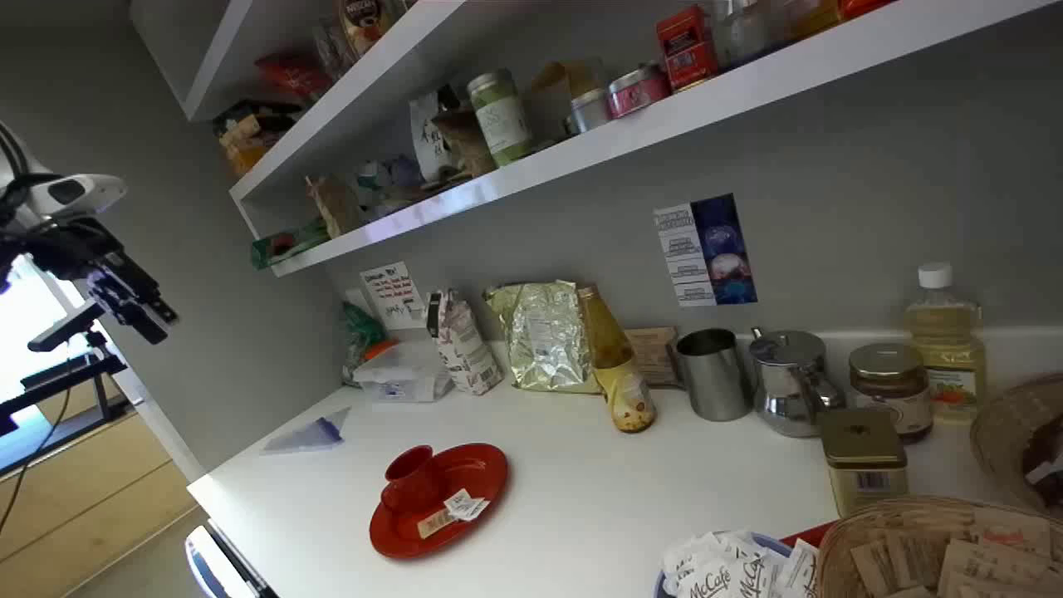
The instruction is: Remove the orange cup from the orange plate and put it on the counter
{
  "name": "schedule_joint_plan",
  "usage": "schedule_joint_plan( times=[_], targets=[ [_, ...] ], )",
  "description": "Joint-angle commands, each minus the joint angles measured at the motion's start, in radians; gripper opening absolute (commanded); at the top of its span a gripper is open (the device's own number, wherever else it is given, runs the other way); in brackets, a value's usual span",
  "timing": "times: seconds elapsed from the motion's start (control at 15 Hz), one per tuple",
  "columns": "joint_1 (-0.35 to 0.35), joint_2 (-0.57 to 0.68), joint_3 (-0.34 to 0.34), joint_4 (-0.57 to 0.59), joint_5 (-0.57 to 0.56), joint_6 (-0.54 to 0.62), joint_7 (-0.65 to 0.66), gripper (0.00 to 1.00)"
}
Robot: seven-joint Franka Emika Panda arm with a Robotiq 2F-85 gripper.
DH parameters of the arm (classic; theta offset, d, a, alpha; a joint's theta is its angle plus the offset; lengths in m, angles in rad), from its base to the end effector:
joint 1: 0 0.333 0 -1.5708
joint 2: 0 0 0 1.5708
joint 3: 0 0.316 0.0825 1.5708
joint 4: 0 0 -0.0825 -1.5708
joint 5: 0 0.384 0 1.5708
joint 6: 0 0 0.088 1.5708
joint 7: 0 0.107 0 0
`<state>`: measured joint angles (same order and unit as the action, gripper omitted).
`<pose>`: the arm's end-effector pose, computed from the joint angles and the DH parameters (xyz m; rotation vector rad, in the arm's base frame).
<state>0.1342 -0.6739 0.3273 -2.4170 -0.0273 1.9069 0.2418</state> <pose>0.3259 0.1795 0.5420 2.9418 0.2550 0.2980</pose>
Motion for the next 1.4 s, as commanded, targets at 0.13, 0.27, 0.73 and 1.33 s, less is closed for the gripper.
schedule_joint_plan(
  times=[0.13,0.27,0.73,1.33],
  targets=[
    [0.015,0.004,-0.012,0.003,-0.009,-0.003,0.008,1.0],
    [0.015,0.004,-0.012,0.003,-0.009,-0.003,0.008,1.0],
    [0.005,0.024,-0.012,0.022,-0.018,0.012,0.009,1.0],
    [-0.025,0.334,-0.041,0.142,-0.096,0.192,-0.03,1.0]
  ],
)
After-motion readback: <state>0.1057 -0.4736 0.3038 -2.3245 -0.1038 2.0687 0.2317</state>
